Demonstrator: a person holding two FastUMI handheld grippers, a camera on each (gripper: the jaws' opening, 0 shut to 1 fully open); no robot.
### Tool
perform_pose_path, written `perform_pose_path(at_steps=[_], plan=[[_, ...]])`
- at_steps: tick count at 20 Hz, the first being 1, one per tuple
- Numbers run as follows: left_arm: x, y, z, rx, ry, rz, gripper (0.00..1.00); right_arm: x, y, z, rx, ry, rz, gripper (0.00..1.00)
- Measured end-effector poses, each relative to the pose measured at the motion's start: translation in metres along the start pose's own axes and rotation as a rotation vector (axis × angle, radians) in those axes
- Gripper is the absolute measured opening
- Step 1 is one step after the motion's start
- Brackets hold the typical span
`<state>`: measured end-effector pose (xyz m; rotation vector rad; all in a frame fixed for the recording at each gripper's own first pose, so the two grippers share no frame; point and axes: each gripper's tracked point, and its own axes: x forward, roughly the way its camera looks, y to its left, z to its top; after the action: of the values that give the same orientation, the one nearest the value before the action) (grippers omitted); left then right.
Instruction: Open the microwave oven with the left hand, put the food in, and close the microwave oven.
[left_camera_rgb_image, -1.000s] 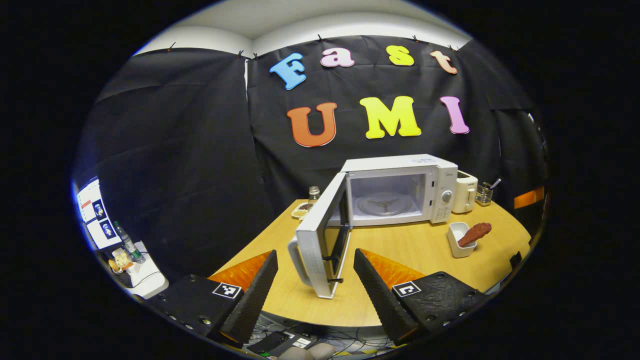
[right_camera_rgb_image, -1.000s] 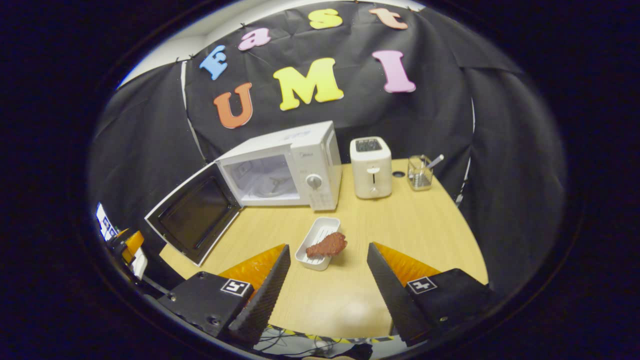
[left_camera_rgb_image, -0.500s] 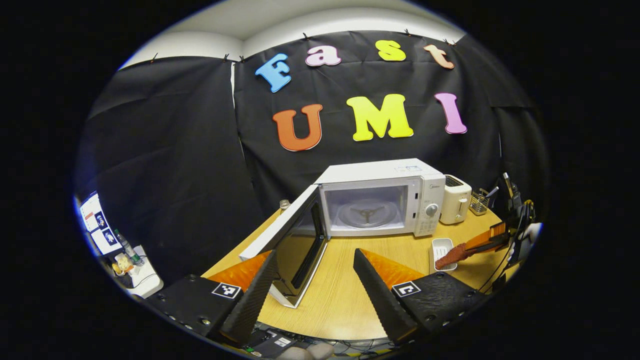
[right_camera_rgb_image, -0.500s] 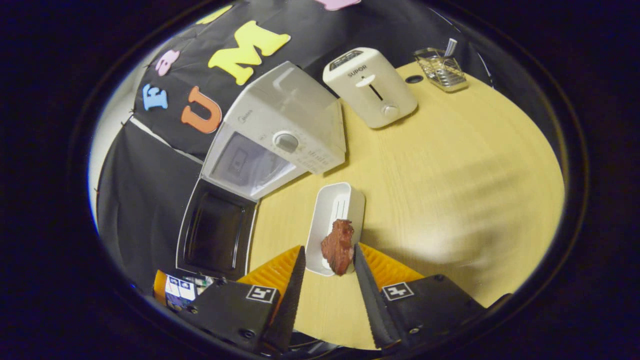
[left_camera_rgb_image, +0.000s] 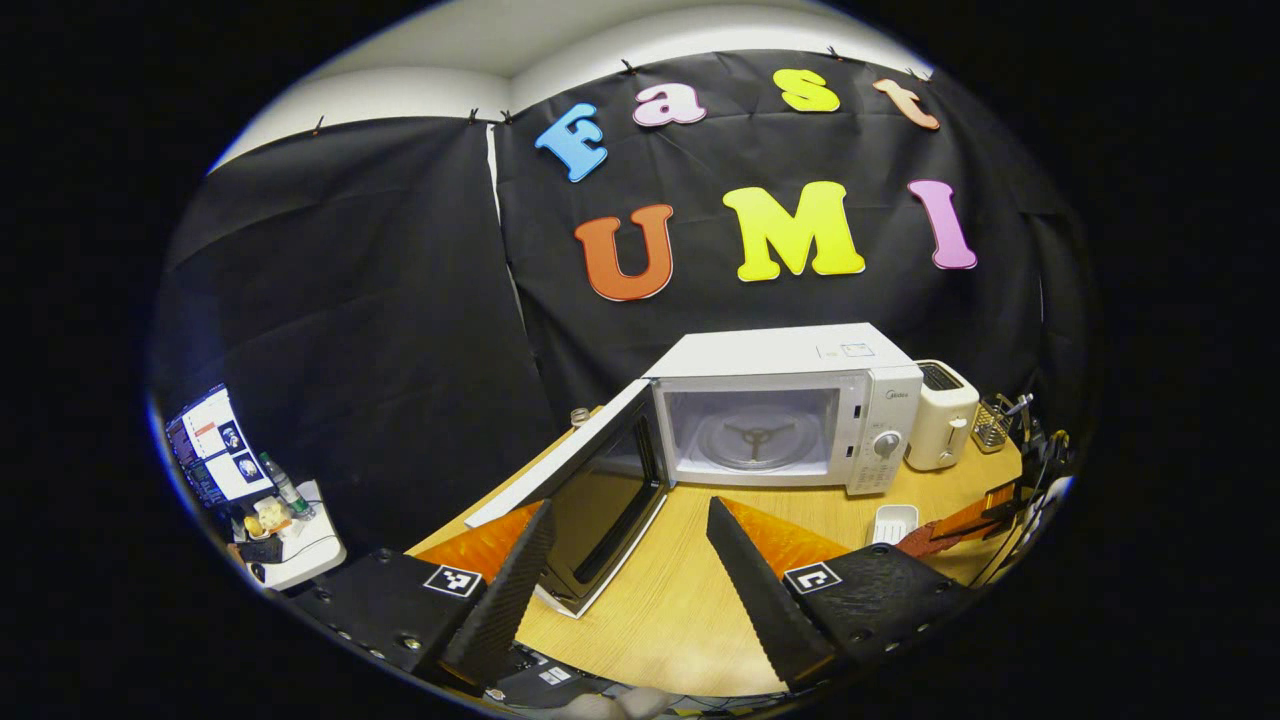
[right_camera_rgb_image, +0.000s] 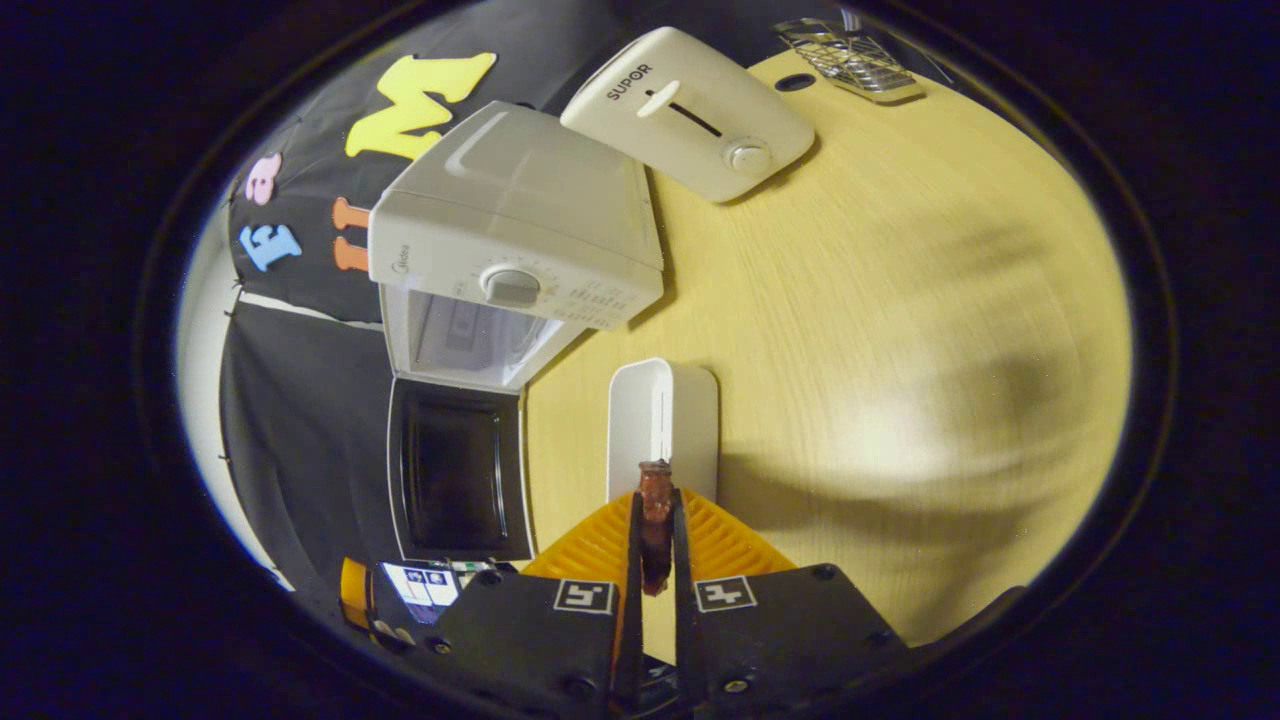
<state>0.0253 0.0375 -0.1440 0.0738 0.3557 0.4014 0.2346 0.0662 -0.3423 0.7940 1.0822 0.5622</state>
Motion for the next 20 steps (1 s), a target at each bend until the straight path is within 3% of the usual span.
perform_pose_path(at_steps=[1,2,3,11,16,20], plan=[[0.0,0.0,0.0,0.002,0.004,0.005,0.94,-0.006,0.003,0.003,-0.025,0.002,0.001,0.16],[-0.001,-0.001,0.002,0.001,0.001,0.007,0.94,-0.011,0.007,0.01,-0.049,-0.011,-0.002,0.06],[-0.003,-0.002,0.004,0.006,0.0,0.003,0.94,-0.016,0.013,0.017,-0.077,-0.024,0.0,0.16],[0.004,0.003,0.005,0.032,-0.025,-0.092,0.94,-0.044,0.107,0.029,-0.224,-0.202,0.045,0.16],[0.008,0.021,0.0,0.086,-0.038,-0.234,0.94,-0.006,0.168,0.019,-0.184,-0.384,0.073,0.16],[0.008,0.046,-0.007,0.107,-0.048,-0.324,0.94,0.053,0.211,0.021,-0.158,-0.559,0.094,0.16]])
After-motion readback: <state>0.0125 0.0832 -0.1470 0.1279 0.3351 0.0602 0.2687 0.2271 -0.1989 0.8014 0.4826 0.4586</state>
